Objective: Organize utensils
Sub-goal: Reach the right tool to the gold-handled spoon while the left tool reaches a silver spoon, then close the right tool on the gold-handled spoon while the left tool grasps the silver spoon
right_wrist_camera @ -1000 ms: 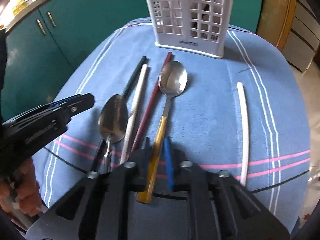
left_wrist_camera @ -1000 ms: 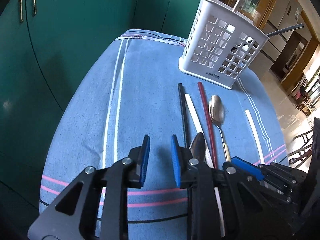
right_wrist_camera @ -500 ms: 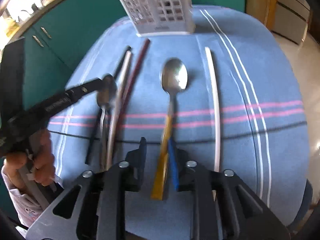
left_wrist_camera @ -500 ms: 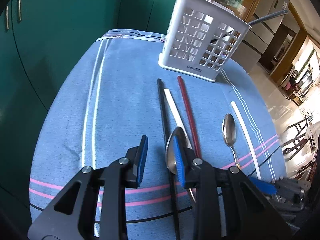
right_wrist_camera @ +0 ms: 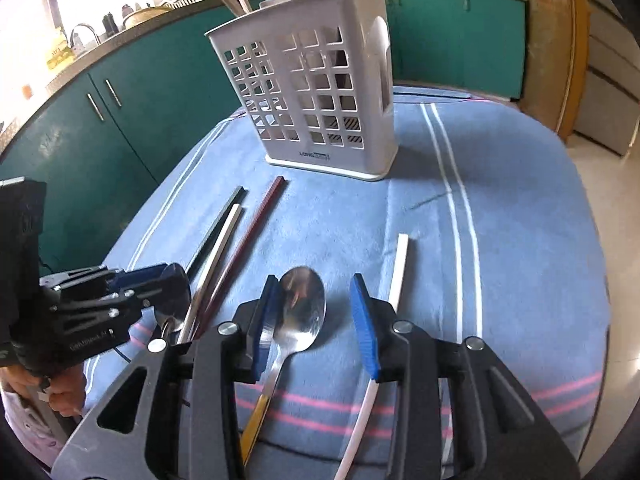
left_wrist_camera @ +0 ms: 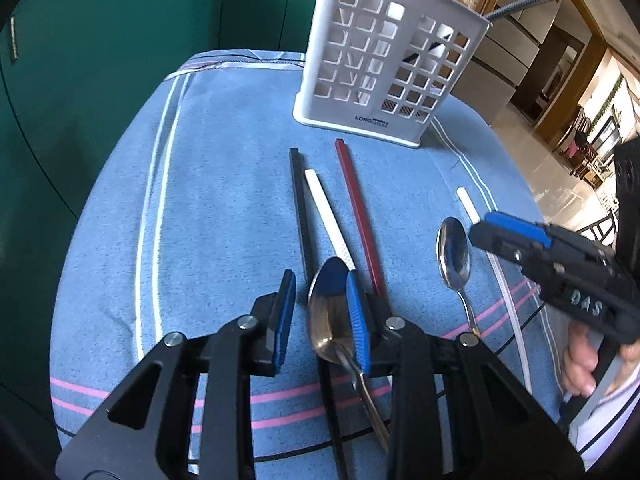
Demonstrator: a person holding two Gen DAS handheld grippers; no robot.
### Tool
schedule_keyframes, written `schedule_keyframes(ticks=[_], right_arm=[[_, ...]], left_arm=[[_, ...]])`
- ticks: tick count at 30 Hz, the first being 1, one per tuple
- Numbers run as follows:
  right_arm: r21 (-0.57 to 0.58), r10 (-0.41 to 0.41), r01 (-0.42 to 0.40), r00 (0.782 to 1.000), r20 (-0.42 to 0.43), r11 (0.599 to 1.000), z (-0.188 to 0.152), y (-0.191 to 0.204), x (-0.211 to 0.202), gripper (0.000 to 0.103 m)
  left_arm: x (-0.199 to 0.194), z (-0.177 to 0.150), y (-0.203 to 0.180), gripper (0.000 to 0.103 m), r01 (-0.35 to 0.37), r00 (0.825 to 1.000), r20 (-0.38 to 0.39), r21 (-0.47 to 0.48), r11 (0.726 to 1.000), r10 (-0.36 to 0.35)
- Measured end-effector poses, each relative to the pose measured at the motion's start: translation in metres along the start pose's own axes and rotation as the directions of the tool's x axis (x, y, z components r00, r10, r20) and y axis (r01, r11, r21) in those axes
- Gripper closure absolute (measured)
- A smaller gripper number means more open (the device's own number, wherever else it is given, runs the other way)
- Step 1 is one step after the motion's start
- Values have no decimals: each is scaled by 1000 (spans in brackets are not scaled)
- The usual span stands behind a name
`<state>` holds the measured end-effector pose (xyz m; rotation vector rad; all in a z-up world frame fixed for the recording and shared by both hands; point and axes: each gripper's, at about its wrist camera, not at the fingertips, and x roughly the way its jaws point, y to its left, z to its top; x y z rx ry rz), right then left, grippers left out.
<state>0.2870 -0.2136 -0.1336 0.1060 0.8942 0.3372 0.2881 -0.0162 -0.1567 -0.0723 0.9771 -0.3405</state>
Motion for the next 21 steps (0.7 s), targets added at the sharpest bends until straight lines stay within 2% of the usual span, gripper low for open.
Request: schedule_keyframes(ticks=[2,6,9,10,11,14,17,19,21], right_arm=[[-8,0,0,1000,-8,1000,4,-1,4,66],[-21,62,-63,998,-23,998,12,0,14,64],[-14,82,-83,995,-58,996,15,2,24,66],[-12,94,-95,993,-66,995,14,2,24,71],[-9,104,-104,992,-72,994,13,3,25,86],[-14,100,-102,992,-72,995,11,4,22,94],[-10,90,-91,994,-63,996,7,2,17,94],[-5,92,-92,994,-65,996,6,-2,13,93],[0,107,-107,992,-71,994,5,-7,11,82]], left_arm=[[3,1,-2,80,4,1000,-7,2,1000,-4],[5,2,-3,89,-18,1000,-6,-2,1000,18],[3,2,0,91,-19,1000,-2,-7,1000,19],[2,3,0,91,-19,1000,2,-7,1000,19],[2,2,0,91,-18,1000,4,-8,1000,18],[-2,3,-1,91,-18,1000,13,-6,1000,18],[-3,3,-1,90,-19,1000,21,-2,1000,19],[-4,3,0,86,-16,1000,22,-1,1000,16],[-3,2,1,82,-17,1000,19,2,1000,17]])
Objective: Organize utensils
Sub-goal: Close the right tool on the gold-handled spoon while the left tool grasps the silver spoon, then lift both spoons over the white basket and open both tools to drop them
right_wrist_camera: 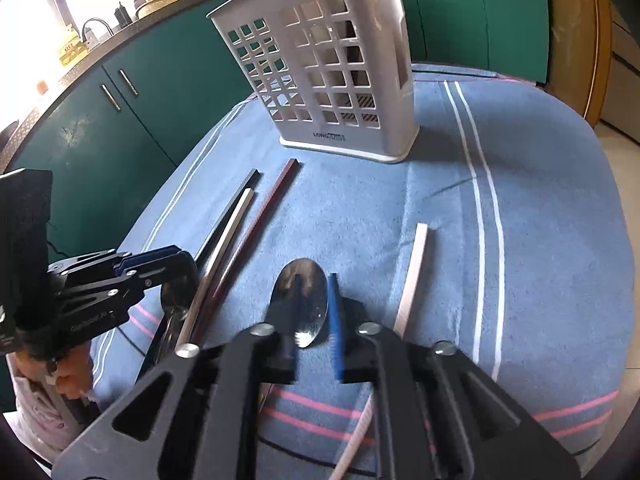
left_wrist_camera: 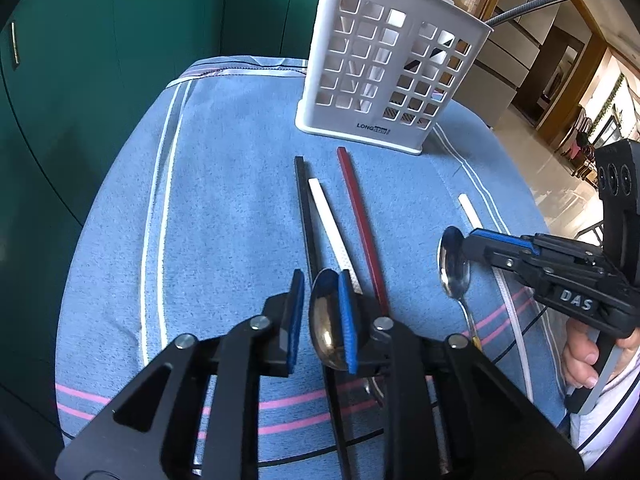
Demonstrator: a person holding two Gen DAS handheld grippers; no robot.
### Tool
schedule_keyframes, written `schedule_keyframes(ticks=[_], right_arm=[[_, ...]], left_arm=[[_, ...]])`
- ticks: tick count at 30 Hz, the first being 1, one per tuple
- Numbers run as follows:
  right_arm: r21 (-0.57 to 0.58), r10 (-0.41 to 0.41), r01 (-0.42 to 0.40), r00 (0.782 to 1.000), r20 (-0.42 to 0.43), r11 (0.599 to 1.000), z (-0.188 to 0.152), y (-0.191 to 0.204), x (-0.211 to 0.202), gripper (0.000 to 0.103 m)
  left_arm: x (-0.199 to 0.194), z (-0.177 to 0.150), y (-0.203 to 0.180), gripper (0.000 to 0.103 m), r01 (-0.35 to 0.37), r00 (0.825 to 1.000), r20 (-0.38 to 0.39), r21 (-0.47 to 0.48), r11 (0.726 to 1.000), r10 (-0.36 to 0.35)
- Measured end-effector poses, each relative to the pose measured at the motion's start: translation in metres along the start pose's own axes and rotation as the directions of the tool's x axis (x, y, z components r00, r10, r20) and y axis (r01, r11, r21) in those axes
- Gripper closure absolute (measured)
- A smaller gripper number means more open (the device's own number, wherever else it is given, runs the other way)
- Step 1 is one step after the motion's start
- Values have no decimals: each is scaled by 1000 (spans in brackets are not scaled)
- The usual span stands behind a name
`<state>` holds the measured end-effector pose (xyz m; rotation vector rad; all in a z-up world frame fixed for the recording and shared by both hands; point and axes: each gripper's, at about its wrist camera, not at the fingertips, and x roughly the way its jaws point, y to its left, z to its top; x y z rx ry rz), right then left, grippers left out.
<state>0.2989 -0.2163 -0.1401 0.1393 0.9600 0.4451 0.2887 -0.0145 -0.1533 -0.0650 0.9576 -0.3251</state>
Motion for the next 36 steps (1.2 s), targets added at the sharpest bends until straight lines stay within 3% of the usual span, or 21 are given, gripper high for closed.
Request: schedule_keyframes(ticks=[4,10,13,16,23,29,34,36], right_arm=[[-12,-4,4,1000,-3,1000,1,-5,-1,77],[-6,67,-67,996,-53,998,5,-9,18,77],[-11,87,-88,994,-58,996,4,-7,18,92],[-15,89,-90,995,-45,996,4,-5,14,99],[-49,39,-39,999,-7,998,2,3,-5,100],[-46,-41,43,998,57,998,-2,8,-26,100],[-63,-119,129,983,137,990,1,21,-43,100],[-54,-157,172,966,207,984,6,27,-59,101]], left_arm=[[3,-1,2,81,10,1000,-12,1,1000,-10],[7,-1,3,82,37,999,-25,-2,999,-37],[9,1,5,91,56,998,-32,-13,998,-56],[8,3,6,97,59,998,-28,-20,998,-60],[-2,5,6,101,58,998,-6,-16,998,-58],[-26,10,12,101,21,997,78,-48,999,-17],[-52,21,15,101,-21,984,174,-71,997,33],[-68,31,17,101,-40,971,231,-90,995,60]])
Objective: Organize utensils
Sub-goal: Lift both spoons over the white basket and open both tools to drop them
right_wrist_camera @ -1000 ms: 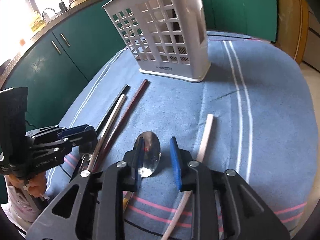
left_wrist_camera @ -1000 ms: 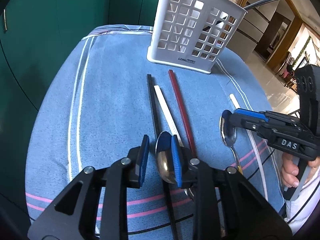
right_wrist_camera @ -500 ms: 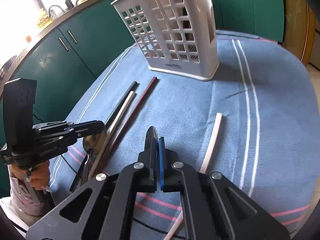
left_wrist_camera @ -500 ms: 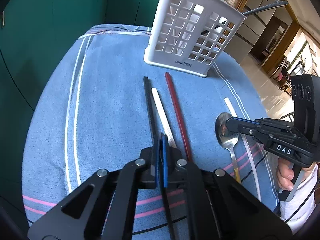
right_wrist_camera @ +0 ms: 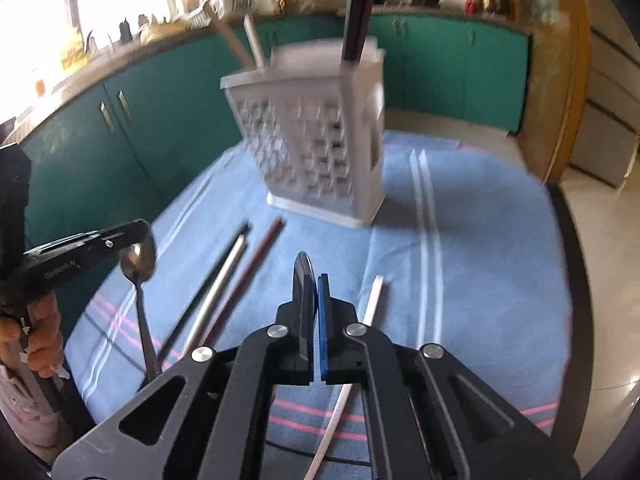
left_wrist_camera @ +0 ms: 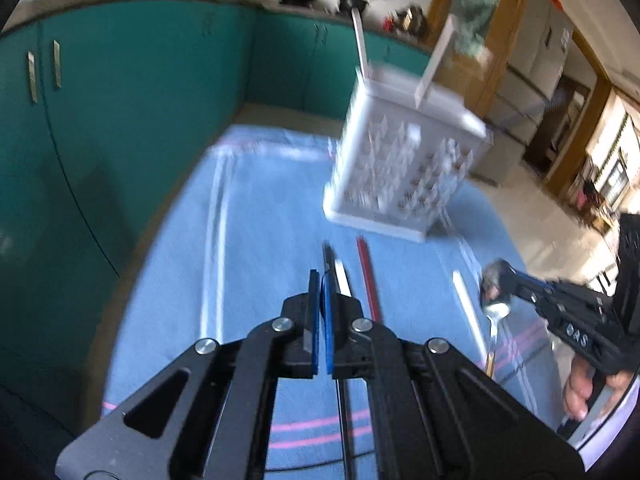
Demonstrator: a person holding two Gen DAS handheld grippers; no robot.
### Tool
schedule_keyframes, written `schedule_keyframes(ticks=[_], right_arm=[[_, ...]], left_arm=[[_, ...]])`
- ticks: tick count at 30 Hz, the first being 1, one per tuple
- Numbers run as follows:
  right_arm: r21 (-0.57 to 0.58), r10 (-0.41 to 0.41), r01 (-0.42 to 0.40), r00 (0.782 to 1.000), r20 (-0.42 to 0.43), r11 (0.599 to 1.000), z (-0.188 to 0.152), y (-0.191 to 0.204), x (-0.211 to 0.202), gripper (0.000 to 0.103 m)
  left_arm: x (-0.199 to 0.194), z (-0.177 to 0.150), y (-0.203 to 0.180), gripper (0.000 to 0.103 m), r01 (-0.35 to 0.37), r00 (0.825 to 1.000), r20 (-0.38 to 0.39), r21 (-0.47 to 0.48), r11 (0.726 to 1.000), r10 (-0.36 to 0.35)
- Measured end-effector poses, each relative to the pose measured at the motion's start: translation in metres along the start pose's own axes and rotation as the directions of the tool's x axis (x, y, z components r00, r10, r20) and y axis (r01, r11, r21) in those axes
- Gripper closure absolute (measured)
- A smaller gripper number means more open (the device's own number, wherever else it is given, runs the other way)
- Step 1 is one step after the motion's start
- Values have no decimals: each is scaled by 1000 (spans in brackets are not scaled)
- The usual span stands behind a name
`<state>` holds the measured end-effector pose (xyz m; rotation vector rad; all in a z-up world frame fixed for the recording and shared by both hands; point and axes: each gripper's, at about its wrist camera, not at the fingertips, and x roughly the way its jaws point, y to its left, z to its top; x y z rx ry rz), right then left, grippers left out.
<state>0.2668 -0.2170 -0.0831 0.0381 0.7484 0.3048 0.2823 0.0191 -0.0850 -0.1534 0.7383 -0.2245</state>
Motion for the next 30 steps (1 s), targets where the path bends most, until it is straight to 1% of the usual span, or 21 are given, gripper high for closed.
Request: schedule_keyframes(ticks=[2,3,4,5,7,9,10,11,12,13,16,18,20,22,23,24,25,26,29,30], right_arm=[[-17,-52,53,996,67,998,9,4,-15,101],[-26,-86,90,990,109,996,16,7,-24,101],[-30,-106,111,985,135,993,21,9,-31,100],[-35,-134,143,975,177,989,30,12,-40,100],[-41,-164,180,954,249,983,46,18,-56,100],[-37,-195,220,920,339,975,67,23,-73,100],[-34,-202,229,910,363,973,74,24,-75,100],[-26,-219,251,885,412,968,86,27,-83,101],[-19,-229,265,867,443,964,95,29,-87,101],[-12,-234,270,857,460,963,101,27,-89,101],[14,-265,306,802,535,952,129,26,-97,101],[15,-286,337,773,566,941,139,28,-97,101],[19,-311,377,735,602,926,150,30,-95,101],[24,-329,402,711,622,915,156,29,-92,101],[28,-336,413,699,631,911,159,28,-89,101],[25,-343,427,688,640,904,163,28,-84,101],[22,-349,438,683,642,899,164,29,-81,101],[18,-355,450,679,642,893,167,29,-74,101],[-1,-360,464,688,630,886,171,27,-50,101],[-11,-355,462,696,624,887,171,26,-42,101]], left_arm=[[-16,18,-1,101,-46,996,75,0,999,46],[-24,26,-3,101,-67,992,109,2,998,66],[-32,36,-4,101,-90,984,152,3,996,88],[-42,47,-5,101,-110,974,201,-4,994,108],[-57,68,-8,101,-128,953,275,-24,992,129],[-67,90,-10,101,-137,929,340,-58,989,148],[-72,101,-13,101,-155,911,376,-73,985,171],[-77,110,-16,101,-174,889,416,-86,981,194],[-80,118,-19,101,-186,874,440,-95,978,208],[-82,124,-21,101,-198,859,459,-107,974,225],[-78,148,-32,101,-241,808,516,-153,958,286],[-71,160,-37,101,-260,786,534,-171,950,311],[-58,168,-43,101,-266,785,534,-168,949,314],[-40,177,-50,101,-305,780,527,-152,940,338],[-35,178,-50,101,-311,782,523,-146,939,340],[-27,181,-53,101,-316,788,514,-134,939,338],[-18,183,-56,101,-322,797,502,-117,939,336],[-10,185,-60,101,-330,801,493,-107,938,339],[7,187,-64,101,-349,810,473,-85,933,346],[15,188,-65,101,-361,815,458,-77,929,354]])
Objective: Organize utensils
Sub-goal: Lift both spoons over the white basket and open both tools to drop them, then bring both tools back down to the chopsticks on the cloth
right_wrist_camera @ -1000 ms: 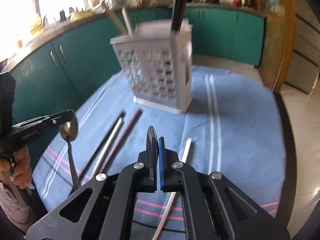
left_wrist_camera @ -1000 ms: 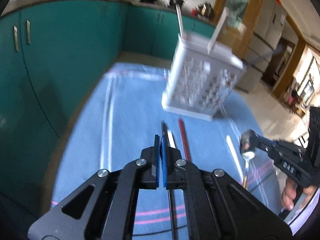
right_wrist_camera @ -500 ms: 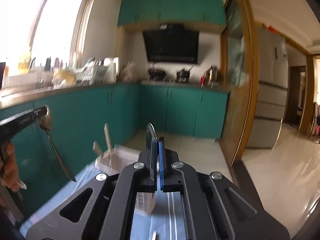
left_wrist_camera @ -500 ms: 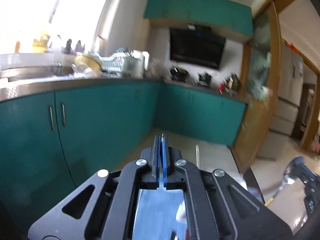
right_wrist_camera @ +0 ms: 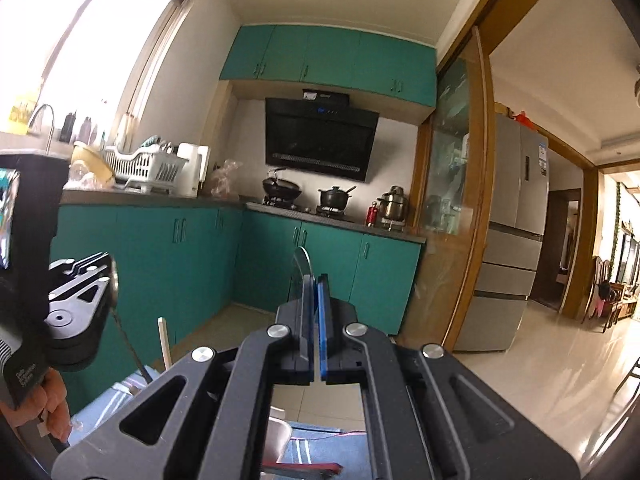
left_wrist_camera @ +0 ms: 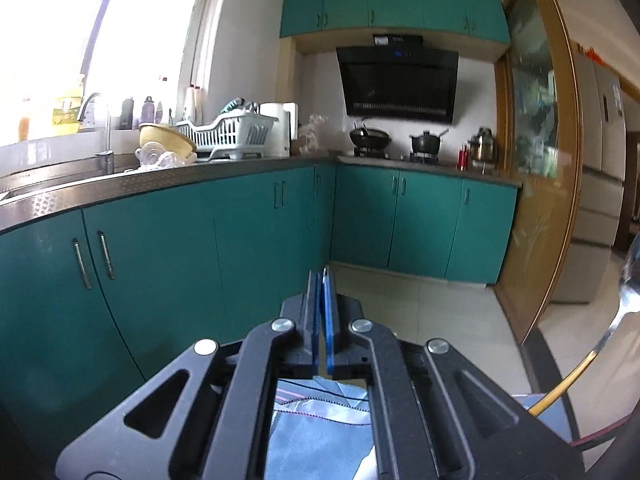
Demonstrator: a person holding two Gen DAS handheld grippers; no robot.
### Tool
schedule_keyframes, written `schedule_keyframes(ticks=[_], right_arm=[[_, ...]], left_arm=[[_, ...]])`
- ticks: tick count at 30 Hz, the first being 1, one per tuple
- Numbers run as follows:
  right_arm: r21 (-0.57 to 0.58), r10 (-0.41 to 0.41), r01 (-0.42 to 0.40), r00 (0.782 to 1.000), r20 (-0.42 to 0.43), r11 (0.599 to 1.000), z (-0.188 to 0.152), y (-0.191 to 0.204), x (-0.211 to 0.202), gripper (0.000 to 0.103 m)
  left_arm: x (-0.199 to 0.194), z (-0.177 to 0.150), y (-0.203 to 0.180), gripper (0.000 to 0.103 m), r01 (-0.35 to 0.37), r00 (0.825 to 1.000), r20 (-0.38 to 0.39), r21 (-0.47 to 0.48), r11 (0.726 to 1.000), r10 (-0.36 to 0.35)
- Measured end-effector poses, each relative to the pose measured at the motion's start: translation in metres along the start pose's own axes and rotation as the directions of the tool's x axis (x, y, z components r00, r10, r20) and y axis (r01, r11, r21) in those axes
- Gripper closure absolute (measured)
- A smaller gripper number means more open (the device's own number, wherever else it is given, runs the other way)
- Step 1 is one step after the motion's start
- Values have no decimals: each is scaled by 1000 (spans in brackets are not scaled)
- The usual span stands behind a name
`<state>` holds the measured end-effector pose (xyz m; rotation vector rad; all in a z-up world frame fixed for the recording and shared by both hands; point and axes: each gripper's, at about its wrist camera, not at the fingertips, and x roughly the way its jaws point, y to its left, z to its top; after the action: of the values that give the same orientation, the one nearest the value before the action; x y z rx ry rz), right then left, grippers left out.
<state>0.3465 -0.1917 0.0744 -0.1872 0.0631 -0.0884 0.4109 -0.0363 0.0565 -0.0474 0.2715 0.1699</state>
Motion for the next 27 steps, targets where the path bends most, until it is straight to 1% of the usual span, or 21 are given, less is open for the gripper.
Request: schedule_keyframes(ticks=[4,7,11,13,15,17,20,22,23,24,27], right_arm=[[-17,31,-31,999,-36,999,-17,11,13,101],[-35,57,-60,996,-67,998,-30,18,20,101],[-39,102,-107,989,-109,994,-37,25,23,100],[-40,109,-114,987,-121,993,-38,25,23,97],[-31,106,-110,988,-114,993,-36,23,19,85],[-3,123,-124,986,-114,992,-32,17,14,82],[33,132,-129,986,-106,991,-26,5,2,82],[64,143,-137,985,-97,988,-21,-6,-14,81],[74,149,-142,984,-94,987,-21,-10,-23,79],[89,156,-148,984,-89,985,-22,-16,-34,75],[130,183,-169,978,-102,977,-35,-33,-68,73]], left_arm=[[20,-11,-8,100,2,999,-42,34,999,0],[25,-19,-12,100,19,998,-59,47,999,-17],[25,-21,-11,100,41,997,-62,48,998,-38],[24,-20,-8,99,52,997,-64,44,998,-49],[19,-19,-5,97,57,997,-56,39,998,-55],[12,-18,0,93,67,997,-51,32,997,-66],[1,-16,8,91,81,996,-45,14,997,-80],[-9,-17,19,88,87,995,-44,-4,996,-87],[-13,-18,23,87,86,995,-48,-10,996,-87],[-19,-23,30,86,87,994,-59,-21,996,-88],[-32,-42,48,84,116,986,-113,-39,992,-120]])
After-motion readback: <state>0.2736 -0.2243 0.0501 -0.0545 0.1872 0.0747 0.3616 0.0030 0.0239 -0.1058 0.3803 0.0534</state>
